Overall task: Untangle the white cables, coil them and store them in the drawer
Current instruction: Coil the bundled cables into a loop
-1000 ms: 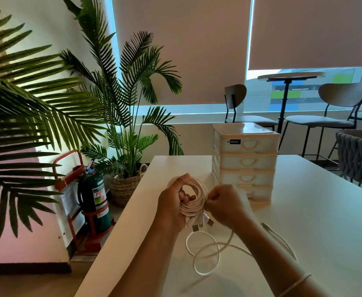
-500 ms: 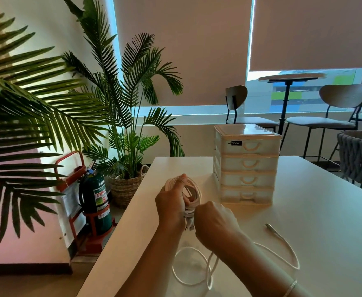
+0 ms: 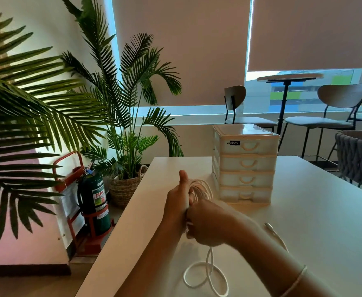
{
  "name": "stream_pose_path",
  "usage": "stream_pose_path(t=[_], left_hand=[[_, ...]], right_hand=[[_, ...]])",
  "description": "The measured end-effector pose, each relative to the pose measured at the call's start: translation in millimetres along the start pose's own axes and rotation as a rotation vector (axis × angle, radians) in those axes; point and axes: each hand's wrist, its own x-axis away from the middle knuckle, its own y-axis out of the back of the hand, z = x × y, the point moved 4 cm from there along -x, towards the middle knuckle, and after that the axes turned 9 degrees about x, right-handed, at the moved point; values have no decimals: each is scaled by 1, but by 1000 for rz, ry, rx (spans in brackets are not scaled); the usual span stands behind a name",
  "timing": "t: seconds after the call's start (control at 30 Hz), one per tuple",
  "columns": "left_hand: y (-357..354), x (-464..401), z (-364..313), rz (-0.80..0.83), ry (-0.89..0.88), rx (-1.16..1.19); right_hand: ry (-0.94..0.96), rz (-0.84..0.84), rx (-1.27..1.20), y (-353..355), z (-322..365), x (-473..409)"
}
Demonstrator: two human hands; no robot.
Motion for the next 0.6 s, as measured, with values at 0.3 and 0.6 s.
stream_pose_path(t=[0.3, 0.6], left_hand=[[-16, 3, 18, 355, 87, -139], [-12, 5, -14, 312, -435, -666]], right_hand=[[-194, 35, -870, 6, -66, 0], [-305, -124, -858, 22, -107, 5]])
